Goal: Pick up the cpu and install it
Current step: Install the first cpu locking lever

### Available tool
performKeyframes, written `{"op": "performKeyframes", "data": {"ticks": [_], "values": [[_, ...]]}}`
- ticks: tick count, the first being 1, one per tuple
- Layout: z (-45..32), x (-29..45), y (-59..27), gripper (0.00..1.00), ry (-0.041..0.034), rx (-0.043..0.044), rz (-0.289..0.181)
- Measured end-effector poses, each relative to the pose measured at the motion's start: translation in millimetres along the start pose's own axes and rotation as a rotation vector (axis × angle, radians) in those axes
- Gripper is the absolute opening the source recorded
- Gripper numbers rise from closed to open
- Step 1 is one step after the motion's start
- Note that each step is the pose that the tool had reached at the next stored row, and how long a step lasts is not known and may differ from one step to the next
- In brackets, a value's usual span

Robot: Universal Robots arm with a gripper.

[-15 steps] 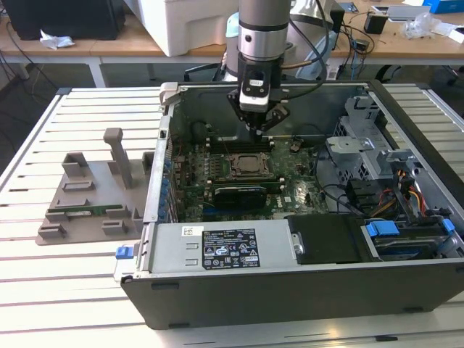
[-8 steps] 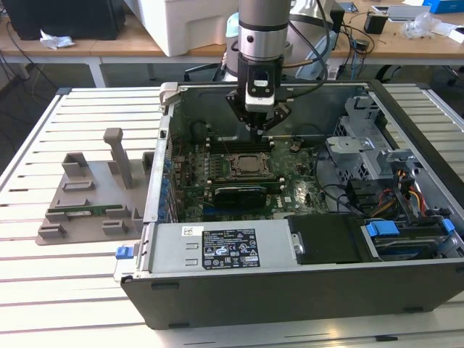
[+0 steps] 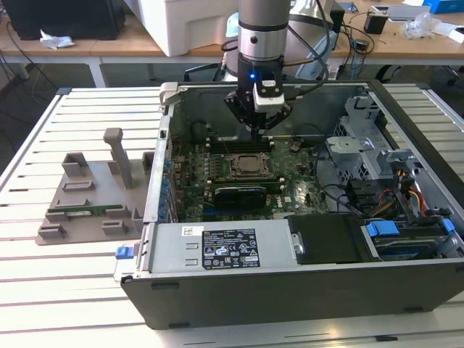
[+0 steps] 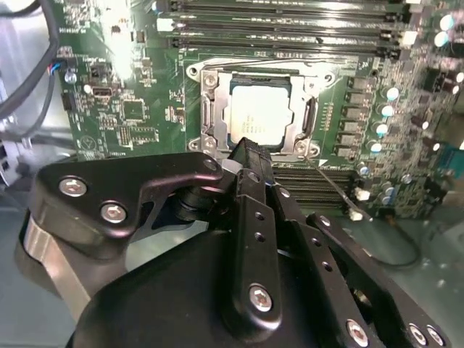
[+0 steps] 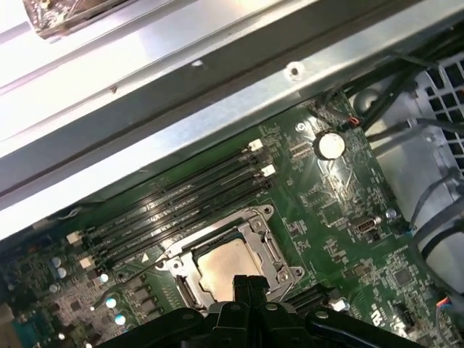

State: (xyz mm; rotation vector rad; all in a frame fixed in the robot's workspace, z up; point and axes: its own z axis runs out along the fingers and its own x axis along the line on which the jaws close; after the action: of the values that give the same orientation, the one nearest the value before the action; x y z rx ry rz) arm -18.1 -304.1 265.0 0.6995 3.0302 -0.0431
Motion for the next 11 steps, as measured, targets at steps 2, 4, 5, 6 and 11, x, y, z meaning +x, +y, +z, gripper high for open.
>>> {"op": "performKeyframes", "data": {"ticks": [2,4,5,6,11], "values": [[0.0,0.0,0.0,0.11,-0.0006,-0.0012,-0.034],[0.0,0.0,0.0,0.11,-0.0013,-0.0025,-0.069],[0.0,0.0,0.0,0.11,-0.0018,-0.0034,-0.094],[0.0,0.0,0.0,0.11,-0.0023,-0.0043,-0.119],[0.0,0.0,0.0,0.11,-0.0040,-0.0075,-0.203]]}}
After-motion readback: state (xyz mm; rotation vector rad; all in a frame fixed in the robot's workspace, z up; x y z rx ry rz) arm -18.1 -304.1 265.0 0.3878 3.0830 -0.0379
